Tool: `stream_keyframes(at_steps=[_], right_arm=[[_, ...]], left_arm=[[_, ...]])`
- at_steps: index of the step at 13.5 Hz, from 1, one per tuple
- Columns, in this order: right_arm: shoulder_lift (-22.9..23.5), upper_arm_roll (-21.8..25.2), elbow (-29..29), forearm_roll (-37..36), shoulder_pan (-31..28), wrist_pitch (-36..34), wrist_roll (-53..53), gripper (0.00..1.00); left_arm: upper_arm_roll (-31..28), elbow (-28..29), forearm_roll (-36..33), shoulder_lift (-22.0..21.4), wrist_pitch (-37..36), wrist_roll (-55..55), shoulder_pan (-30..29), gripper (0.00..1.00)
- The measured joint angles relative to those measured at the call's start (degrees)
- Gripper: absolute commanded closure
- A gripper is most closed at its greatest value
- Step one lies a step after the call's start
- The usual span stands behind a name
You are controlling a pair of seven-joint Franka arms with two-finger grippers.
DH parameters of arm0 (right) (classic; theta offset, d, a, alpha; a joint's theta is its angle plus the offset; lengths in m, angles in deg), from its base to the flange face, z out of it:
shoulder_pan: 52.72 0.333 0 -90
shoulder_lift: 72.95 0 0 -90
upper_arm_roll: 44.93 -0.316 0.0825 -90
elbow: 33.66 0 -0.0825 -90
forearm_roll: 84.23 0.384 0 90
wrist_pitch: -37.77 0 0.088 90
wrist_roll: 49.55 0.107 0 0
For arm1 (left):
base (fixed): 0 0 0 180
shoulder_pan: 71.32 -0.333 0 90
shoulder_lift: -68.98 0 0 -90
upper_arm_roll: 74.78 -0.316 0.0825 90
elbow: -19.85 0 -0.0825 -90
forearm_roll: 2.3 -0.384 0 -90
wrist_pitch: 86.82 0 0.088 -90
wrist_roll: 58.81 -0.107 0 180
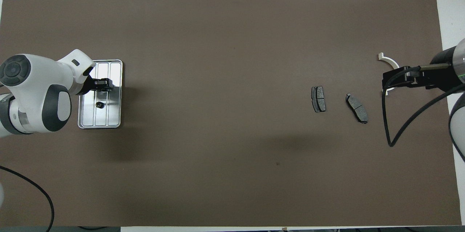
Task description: Pick bearing gear from pile to tray
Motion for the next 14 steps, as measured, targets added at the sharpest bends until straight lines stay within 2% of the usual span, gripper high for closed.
stream_keyframes(at_steps=[3, 5, 7, 9, 12, 14], right_arm=[[0.0, 0.0, 0.0, 0.0, 0.0, 0.0, 0.0, 0.00], [0.0, 0.0, 0.0, 0.0, 0.0, 0.0, 0.0, 0.00], [0.0, 0.0, 0.0, 0.0, 0.0, 0.0, 0.0, 0.00], [0.0, 0.0, 0.0, 0.0, 0.0, 0.0, 0.0, 0.00], [0.0, 0.0, 0.0, 0.0, 0.0, 0.0, 0.0, 0.00], [0.0, 0.1, 0.0, 0.0, 0.0, 0.0, 0.0, 0.00]], left_arm=[[0.0, -0.4, 0.0, -0.3, -0.8, 0.0, 0.0, 0.00], [0.2, -3.9, 0.0, -2.0, -6.8, 0.0, 0.0, 0.00], [0.4, -10.1, 0.0, -5.8, -15.0, 0.9, 0.0, 0.00], [0.3, -15.3, 0.1, -10.8, -20.0, 4.7, 0.0, 0.00], [0.3, -18.4, 0.1, -18.1, -27.8, 9.3, 0.0, 0.00], [0.7, -20.3, 0.1, -20.6, -36.2, 9.4, 0.0, 0.00]])
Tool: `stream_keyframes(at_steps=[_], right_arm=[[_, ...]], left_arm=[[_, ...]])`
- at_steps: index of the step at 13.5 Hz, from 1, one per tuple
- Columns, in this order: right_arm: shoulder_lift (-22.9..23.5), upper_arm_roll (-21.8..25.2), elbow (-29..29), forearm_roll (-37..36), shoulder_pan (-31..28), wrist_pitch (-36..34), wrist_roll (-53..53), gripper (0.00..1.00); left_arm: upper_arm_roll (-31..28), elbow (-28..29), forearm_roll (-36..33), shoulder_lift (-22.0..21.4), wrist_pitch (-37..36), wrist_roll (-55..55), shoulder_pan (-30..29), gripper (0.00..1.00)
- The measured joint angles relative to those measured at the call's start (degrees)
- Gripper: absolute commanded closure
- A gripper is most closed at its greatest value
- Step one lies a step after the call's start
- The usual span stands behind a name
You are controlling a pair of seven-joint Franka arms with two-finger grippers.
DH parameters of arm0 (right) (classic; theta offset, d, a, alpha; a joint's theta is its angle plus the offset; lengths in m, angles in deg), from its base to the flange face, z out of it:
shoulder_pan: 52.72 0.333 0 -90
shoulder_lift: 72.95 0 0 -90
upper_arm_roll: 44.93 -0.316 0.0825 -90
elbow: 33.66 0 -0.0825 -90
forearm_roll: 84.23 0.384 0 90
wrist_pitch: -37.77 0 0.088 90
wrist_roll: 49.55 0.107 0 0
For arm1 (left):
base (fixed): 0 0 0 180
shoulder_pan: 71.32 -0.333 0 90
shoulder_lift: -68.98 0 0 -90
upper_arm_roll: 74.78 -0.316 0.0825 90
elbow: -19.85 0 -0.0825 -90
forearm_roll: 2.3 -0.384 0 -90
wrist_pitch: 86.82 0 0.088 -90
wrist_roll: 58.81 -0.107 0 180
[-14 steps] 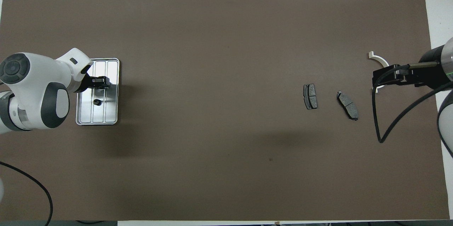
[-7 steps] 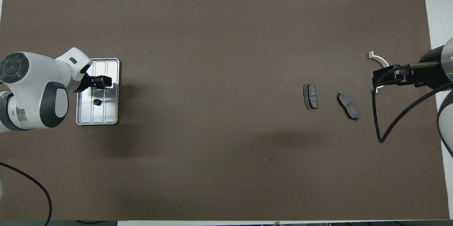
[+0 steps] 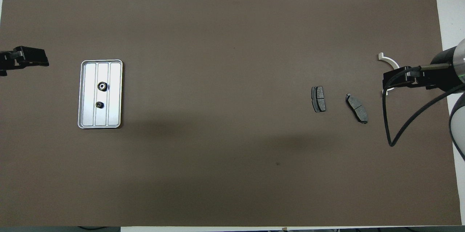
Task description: Pick bearing gear from pile to tray
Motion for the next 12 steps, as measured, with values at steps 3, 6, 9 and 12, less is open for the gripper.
stream_keyframes(at_steps=[3, 6, 9, 12], right_arm=[[0.0, 0.0, 0.0, 0.0, 0.0, 0.0, 0.0, 0.00], [0.0, 0.0, 0.0, 0.0, 0.0, 0.0, 0.0, 0.00], [0.0, 0.0, 0.0, 0.0, 0.0, 0.0, 0.0, 0.00], [0.0, 0.0, 0.0, 0.0, 0.0, 0.0, 0.0, 0.00]], left_arm=[[0.6, -1.3, 0.9, -0.1, -7.4, -0.3, 0.6, 0.00], [0.8, -1.4, 1.1, 0.4, -9.3, -0.6, 1.9, 0.00], [0.9, -2.1, 1.5, 0.4, -10.2, -3.8, 3.0, 0.00], [0.7, -2.8, 2.4, 0.4, -10.4, -4.1, 3.2, 0.00]])
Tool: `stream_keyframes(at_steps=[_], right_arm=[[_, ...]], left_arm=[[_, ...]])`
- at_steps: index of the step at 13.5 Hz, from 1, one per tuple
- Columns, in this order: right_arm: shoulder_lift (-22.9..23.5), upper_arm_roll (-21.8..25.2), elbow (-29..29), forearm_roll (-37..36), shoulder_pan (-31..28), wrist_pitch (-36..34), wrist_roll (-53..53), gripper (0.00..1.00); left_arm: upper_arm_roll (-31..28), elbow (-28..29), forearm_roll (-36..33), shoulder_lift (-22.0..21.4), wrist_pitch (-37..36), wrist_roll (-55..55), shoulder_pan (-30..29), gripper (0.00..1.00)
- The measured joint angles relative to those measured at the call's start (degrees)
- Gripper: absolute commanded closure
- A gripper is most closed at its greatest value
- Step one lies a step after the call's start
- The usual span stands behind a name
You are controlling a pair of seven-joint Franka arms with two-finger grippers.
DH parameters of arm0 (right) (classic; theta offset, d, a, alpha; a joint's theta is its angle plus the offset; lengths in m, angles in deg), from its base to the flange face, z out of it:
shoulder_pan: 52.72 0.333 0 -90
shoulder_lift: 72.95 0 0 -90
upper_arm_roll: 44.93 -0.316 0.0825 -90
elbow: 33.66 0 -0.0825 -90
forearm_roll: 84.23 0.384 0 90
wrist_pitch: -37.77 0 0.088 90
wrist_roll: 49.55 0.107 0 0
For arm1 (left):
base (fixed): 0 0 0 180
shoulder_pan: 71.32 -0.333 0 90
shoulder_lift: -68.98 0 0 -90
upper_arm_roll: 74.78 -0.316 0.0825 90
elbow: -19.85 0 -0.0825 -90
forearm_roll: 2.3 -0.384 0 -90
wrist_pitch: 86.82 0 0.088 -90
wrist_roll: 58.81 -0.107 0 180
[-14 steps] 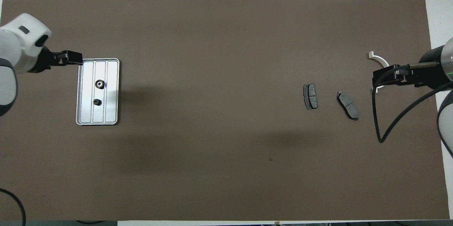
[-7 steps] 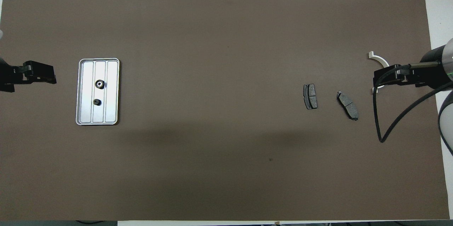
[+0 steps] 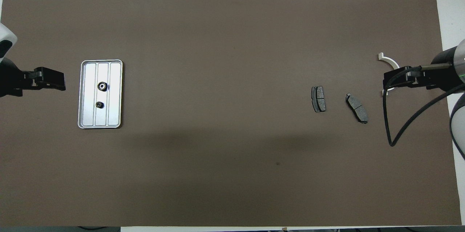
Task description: Pick bearing gear from pile to tray
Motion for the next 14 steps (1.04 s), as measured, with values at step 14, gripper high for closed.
stream_keyframes(at_steps=[14], right_arm=[[0.0, 0.0, -0.1, 0.0, 0.0, 0.0, 0.0, 0.00]], left_arm=[[-14.8, -0.4, 0.5, 0.0, -2.1, -1.7, 12.5, 0.00]])
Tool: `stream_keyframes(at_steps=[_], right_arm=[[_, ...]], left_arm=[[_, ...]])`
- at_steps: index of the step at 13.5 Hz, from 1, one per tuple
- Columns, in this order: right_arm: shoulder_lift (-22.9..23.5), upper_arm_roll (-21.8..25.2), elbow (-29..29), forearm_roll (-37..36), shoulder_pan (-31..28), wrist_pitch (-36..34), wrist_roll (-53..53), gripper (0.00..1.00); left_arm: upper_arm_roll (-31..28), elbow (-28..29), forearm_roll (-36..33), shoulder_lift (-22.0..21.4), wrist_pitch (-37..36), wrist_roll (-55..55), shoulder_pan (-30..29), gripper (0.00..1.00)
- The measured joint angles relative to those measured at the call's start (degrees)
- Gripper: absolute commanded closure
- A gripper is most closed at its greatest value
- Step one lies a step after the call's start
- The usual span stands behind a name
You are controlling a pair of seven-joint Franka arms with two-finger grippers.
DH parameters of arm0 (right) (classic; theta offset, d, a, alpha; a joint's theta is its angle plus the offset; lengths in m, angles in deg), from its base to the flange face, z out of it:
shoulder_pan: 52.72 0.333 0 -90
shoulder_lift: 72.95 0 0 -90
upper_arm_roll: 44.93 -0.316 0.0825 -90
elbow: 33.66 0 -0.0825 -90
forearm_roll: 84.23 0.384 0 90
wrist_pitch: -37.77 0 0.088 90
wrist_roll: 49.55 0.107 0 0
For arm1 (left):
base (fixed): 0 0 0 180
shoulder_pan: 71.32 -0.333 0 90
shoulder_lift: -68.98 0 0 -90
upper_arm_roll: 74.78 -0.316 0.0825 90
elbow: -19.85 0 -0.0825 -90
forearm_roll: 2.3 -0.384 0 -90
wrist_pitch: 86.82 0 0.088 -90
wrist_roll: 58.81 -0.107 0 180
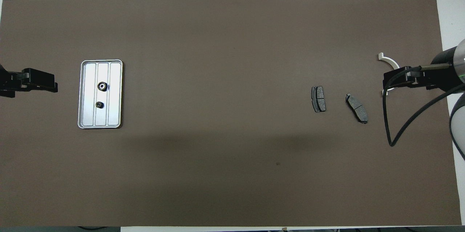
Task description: Pick bearing gear from pile to tray
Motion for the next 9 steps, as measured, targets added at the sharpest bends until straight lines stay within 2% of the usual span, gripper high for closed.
stream_keyframes(at_steps=[9], right_arm=[[0.0, 0.0, 0.0, 0.0, 0.1, 0.4, 0.0, 0.00]], left_arm=[[0.0, 0.0, 0.0, 0.0, -1.0, 0.0, 0.0, 0.00]])
